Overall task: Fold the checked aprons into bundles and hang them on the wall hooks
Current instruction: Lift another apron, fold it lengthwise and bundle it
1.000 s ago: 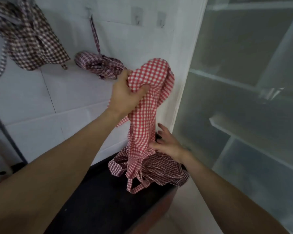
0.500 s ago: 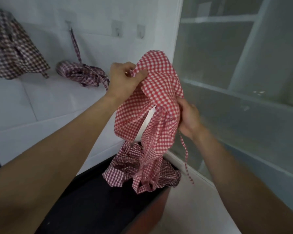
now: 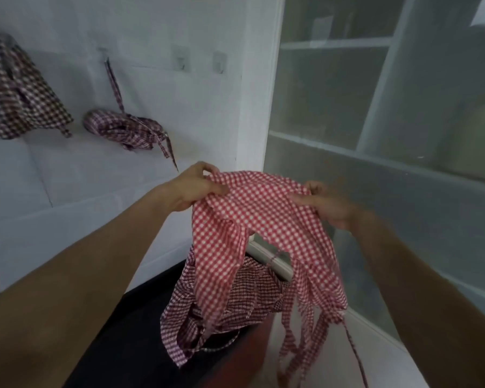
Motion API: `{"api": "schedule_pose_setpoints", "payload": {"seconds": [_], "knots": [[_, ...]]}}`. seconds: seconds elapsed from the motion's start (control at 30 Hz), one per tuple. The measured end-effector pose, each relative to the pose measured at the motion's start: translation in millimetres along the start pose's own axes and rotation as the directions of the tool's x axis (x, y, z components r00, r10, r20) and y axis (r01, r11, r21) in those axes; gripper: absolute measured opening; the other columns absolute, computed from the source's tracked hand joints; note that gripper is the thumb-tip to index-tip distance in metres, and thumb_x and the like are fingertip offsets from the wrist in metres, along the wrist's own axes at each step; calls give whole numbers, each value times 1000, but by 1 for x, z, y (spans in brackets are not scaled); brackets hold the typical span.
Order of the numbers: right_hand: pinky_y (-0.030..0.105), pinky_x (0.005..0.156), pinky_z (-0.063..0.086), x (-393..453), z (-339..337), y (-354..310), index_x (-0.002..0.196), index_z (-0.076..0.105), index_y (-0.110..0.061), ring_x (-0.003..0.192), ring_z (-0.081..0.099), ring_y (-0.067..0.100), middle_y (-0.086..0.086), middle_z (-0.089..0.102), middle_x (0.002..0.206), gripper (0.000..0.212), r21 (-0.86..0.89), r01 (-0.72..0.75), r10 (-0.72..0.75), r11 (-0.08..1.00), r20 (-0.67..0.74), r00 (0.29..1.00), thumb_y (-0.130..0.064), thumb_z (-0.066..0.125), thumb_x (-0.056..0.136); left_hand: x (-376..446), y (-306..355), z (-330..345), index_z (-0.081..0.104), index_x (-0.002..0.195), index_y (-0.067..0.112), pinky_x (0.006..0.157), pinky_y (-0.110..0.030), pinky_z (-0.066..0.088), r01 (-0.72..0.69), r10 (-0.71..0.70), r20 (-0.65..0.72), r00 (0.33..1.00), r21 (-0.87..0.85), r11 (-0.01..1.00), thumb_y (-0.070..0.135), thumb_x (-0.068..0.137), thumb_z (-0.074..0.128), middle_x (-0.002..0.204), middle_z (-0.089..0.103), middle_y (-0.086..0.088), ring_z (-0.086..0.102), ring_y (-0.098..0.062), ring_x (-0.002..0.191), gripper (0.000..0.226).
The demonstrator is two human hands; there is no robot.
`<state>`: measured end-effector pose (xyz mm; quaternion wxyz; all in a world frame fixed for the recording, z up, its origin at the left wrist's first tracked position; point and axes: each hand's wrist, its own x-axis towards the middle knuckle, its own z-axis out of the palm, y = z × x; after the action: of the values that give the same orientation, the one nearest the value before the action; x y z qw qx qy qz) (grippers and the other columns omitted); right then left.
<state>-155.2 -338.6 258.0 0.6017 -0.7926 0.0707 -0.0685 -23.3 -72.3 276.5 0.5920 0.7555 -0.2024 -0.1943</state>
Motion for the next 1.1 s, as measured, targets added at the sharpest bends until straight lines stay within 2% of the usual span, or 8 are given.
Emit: {"api": "schedule_pose_setpoints", "payload": {"seconds": [0.2, 0.27, 0.4, 0.53, 0.63, 0.8, 1.0, 1.1], "knots": [[33, 68, 40, 0, -16, 37, 57, 52, -25, 67, 51, 12, -5, 55, 63, 39, -51, 26, -34, 998, -166, 986, -41, 80, 79, -2, -42, -5, 63, 125, 12, 101, -41, 50, 7, -47, 68, 997, 497, 868, 18, 71, 88, 118, 65, -4, 61, -23, 108, 60], [33, 70, 44, 3, -25, 50, 55, 48, -26, 66, 53, 11, -4, 58, 63, 41, -213, 51, -110, 976, -278, 954, -36, 76, 83, -6, -57, -8, 71, 110, 11, 96, -35, 52, -17, -45, 88, 995, 602, 798, 30, 71, 89, 108, 68, -2, 64, -20, 101, 47], [19, 40, 30, -7, -33, 50, 53, 46, -15, 34, 38, 4, -5, 48, 42, 46, -183, 88, -170, 979, -500, 849, -13, 65, 95, -19, -79, -18, 73, 88, 19, 84, -28, 53, -56, -40, 129, 991, 662, 747, 28, 71, 88, 95, 71, 1, 66, -17, 92, 25], [16, 37, 28, -25, -11, 43, 63, 52, -12, 39, 40, 9, -4, 49, 44, 36, -222, -5, -44, 975, -216, 975, -20, 69, 93, -31, -82, -9, 69, 79, 20, 78, -26, 50, -175, 110, 141, 984, 630, 756, 17, 73, 86, 87, 69, 2, 64, -14, 85, 18], [22, 51, 44, -31, 31, 54, 88, 61, -18, 61, 60, 12, -2, 69, 74, 24, -318, -100, 109, 943, 12, 994, -29, 82, 82, -36, -76, 14, 59, 68, 18, 78, -31, 48, -206, 127, 168, 978, 634, 746, 11, 80, 74, 78, 62, -1, 61, -21, 83, 20], [21, 102, 43, -46, 107, 100, 135, 43, -35, 115, 52, -1, -23, 52, 131, 79, -449, -19, 184, 894, 327, 927, -46, 87, 70, -52, -63, 49, 52, 79, 23, 73, -29, 45, -259, 139, 239, 961, 605, 753, 21, 86, 73, 85, 58, 2, 57, -15, 82, 22], [38, 107, 48, -81, 131, 206, 129, 64, -29, 112, 64, 14, -5, 66, 130, 82, -177, -355, 390, 918, 240, 889, -68, 84, 60, -79, -97, 52, 54, 99, 19, 74, -28, 51, -99, 72, 95, 993, 324, 941, -1, 76, 77, 89, 63, -5, 59, -15, 80, 38], [36, 100, 51, -98, 121, 224, 105, 71, -24, 105, 68, 17, 2, 71, 117, 36, -54, -358, 362, 932, 88, 928, -49, 78, 80, -90, -137, 40, 63, 108, 21, 80, -16, 47, -37, -17, 122, 992, 424, 905, 16, 78, 83, 105, 65, 6, 61, -6, 93, 36]]}}
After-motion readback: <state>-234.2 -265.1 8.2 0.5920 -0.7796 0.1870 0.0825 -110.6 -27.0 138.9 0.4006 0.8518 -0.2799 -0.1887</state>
